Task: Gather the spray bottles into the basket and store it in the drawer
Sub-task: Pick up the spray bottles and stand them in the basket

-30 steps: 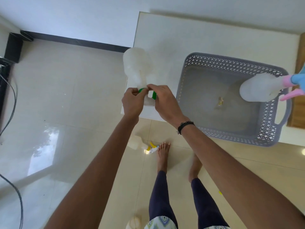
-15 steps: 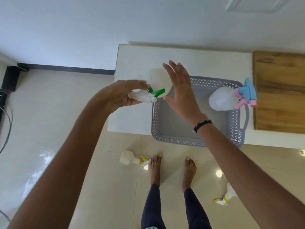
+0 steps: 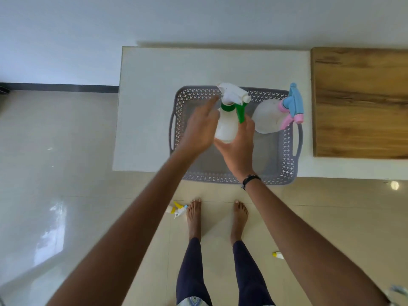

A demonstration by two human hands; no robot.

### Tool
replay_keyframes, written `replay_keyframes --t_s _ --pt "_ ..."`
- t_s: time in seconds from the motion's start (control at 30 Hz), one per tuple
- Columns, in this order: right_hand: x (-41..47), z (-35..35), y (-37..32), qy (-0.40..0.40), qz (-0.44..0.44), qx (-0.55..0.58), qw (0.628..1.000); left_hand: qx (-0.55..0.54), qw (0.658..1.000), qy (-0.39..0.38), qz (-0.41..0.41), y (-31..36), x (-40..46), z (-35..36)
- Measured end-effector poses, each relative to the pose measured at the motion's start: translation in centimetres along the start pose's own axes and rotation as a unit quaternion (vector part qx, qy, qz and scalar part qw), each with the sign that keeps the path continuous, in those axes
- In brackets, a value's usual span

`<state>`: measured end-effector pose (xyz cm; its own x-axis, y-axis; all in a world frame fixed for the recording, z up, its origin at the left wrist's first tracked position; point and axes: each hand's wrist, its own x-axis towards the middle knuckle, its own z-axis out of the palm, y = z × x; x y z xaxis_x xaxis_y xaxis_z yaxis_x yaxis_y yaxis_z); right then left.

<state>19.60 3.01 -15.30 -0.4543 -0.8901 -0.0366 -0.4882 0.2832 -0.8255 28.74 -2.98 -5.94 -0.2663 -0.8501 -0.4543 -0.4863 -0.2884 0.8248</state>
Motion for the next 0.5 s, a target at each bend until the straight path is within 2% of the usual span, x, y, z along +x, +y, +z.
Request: replay_keyframes --t_s 0.1,0.27,0.5 --pt "0.1 0.6 0.6 0.019 0.022 0.034 0.999 0.026 0.999 -0.033 0.018 -2.5 0.3 2.9" --pt "0.4 1.5 2.0 0.054 0.057 0.100 0.992 0.081 0.994 -0.013 0.076 -5.0 2.1 5.0" --pt "0.5 2.1 3.9 0.044 0.067 0.133 0.988 0.080 0.995 0.007 0.066 -6.4 4.3 5.0"
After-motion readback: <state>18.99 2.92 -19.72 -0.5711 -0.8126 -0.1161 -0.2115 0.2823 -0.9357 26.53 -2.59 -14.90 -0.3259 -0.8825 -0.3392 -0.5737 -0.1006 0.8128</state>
